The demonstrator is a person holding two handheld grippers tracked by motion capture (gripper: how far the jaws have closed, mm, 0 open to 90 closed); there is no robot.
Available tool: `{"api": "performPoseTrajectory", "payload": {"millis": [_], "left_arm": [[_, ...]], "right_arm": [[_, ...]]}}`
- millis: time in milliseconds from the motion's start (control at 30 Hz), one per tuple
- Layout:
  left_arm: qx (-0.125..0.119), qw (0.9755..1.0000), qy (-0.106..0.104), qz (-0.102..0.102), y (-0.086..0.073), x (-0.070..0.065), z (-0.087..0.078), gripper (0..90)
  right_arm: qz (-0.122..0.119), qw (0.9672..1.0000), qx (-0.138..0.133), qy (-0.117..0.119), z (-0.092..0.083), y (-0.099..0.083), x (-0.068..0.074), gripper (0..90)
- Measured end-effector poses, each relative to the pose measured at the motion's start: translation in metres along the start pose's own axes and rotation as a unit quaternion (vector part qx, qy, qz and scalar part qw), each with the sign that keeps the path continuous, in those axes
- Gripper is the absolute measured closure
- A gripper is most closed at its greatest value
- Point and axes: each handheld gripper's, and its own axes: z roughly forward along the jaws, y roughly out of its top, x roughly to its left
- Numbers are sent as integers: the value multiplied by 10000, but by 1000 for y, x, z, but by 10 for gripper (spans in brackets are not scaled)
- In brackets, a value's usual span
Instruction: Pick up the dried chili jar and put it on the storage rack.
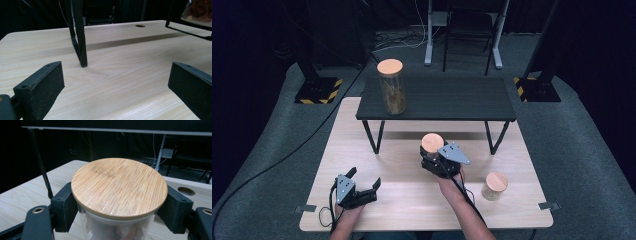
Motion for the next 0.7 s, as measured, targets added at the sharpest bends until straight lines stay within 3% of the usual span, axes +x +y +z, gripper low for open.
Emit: {"api": "performPoseTrajectory", "payload": {"millis": [267, 433, 700], "left_arm": [[1, 10000, 7, 2, 0, 0, 0, 0], [12, 10000, 9, 22, 0, 0, 0, 0], [-6, 10000, 6, -1, 0, 0, 0, 0]], "right_arm": [[-49, 9999, -131, -33, -5, 21, -1, 244], [-206, 9996, -170, 15, -7, 33, 2, 244], [-206, 9995, -251, 56, -9, 47, 6, 244]]}}
